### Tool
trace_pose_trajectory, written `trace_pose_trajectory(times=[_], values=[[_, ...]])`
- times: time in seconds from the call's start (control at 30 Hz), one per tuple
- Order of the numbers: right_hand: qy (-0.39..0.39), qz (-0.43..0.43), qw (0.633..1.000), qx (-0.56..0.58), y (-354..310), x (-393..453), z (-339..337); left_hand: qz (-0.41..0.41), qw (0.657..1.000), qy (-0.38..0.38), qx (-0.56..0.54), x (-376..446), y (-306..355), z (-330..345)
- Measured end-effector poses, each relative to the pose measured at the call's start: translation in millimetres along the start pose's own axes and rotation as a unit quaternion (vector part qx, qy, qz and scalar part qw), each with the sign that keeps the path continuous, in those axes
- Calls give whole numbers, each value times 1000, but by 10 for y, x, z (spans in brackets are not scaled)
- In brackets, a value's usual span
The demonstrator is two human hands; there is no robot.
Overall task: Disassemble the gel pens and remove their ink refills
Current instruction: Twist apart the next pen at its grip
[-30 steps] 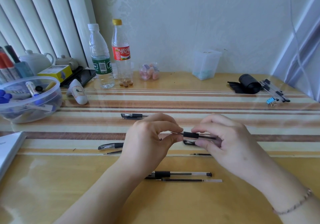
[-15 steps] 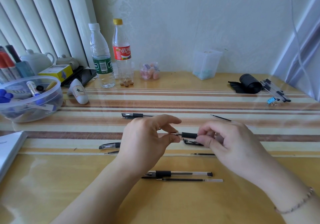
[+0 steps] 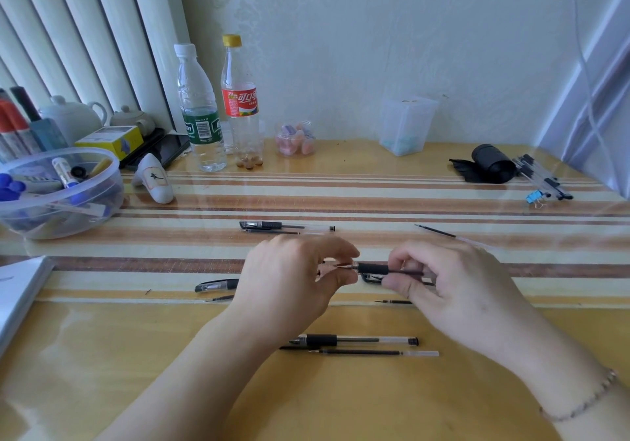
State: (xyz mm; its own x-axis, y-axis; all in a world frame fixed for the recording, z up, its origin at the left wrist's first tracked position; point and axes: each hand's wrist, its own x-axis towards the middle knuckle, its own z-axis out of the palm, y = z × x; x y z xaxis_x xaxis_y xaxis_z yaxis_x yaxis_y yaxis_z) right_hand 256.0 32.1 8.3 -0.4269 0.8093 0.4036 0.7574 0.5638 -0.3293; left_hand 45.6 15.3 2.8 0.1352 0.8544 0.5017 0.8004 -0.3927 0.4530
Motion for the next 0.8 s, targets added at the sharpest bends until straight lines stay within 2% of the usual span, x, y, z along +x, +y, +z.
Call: trace_pose_trajectory(times=[0.2, 0.43, 0.7, 0.8], values=[[53, -83, 992, -80, -8, 20, 15, 65, 989, -78, 108, -22, 1, -12], [83, -90, 990, -69, -15, 6, 43, 118, 983, -35, 134, -4, -59, 17], [61, -51, 995, -54, 20, -15, 61, 135, 985, -14, 104, 4, -11, 27], [80, -44, 994, -53, 32, 13, 51, 72, 997, -11, 26, 29, 29, -6]])
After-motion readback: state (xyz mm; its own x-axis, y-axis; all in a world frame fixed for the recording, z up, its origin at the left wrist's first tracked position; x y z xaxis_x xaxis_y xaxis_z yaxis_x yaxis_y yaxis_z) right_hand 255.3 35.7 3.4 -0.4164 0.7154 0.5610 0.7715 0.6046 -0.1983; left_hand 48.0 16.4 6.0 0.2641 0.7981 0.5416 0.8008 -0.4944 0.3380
